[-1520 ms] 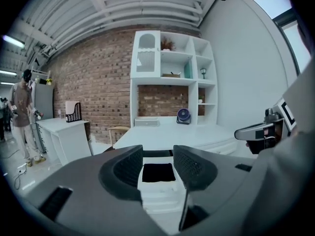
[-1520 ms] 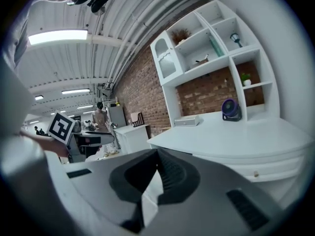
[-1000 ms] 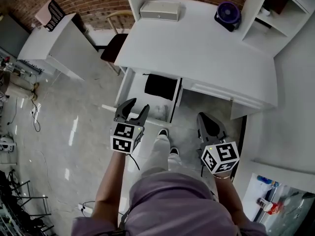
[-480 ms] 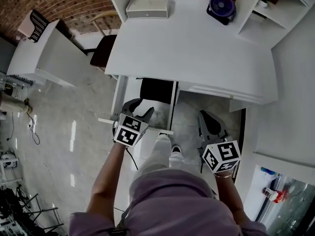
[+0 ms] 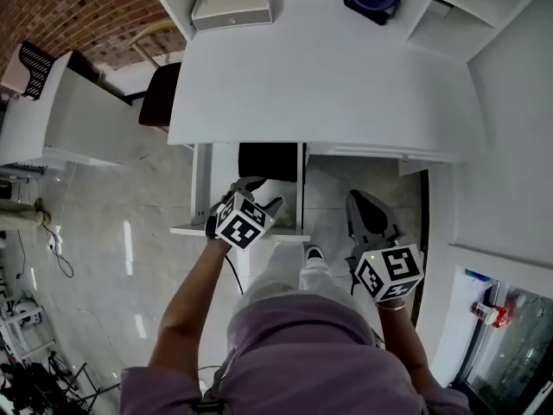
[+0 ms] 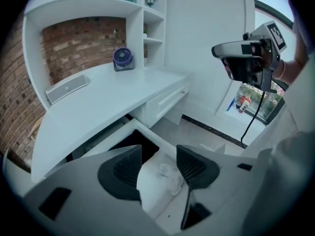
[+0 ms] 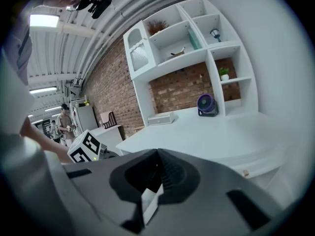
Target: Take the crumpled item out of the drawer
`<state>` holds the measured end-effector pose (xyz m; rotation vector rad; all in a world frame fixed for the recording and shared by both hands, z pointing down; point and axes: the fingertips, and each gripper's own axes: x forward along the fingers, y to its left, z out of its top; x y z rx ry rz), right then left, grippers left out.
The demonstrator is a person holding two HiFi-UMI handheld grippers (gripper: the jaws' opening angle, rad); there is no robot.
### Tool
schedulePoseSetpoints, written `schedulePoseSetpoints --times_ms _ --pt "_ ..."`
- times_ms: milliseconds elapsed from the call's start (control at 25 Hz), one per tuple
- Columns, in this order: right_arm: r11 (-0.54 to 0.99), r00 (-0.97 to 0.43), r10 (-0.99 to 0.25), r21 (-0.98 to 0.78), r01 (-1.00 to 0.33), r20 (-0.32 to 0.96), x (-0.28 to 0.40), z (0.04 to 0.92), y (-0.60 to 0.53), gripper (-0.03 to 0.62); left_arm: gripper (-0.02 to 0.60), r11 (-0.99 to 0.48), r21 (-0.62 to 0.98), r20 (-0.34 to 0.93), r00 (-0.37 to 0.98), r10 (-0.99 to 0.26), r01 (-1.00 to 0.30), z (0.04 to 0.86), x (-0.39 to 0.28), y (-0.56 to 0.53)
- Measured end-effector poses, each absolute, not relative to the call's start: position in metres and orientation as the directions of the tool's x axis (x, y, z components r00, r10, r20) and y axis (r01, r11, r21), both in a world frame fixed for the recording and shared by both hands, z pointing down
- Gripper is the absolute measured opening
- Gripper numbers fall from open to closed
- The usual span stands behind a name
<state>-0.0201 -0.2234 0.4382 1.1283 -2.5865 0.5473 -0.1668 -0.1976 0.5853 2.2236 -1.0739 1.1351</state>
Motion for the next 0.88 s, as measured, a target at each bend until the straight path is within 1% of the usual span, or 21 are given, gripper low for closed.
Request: schedulePoseSetpoints --times_ms 160,440,640,880 --pt "0.588 -0.632 -0.662 -0.243 -0.771 0.402 -0.022 0.443 -0.229 0.003 0.226 -0.679 0.078 0.852 0.402 -0.335 -0.730 0.612 -0.160 -0.195" --pt "0.544 -0.591 -0.683 -0.240 -0.804 0.429 -0.025 0.452 -0.243 0.003 0.233 -0.761 0.145 0.892 0.417 -0.176 -0.632 0.655 -0.154 -0.190" --pt "0.516 -0.570 -0.682 -0.252 -0.819 0.458 -0.024 0.462 -0.250 0.003 0.241 -0.800 0.175 0.914 0.396 -0.084 -0.574 0.686 -0.150 -0.182" --pt "0.482 -0.548 -0.677 -0.267 -0.835 0.491 -0.022 0.471 -0.252 0.003 0.251 -0.821 0.209 0.924 0.382 -0.012 -0.531 0.713 -0.145 -0.175"
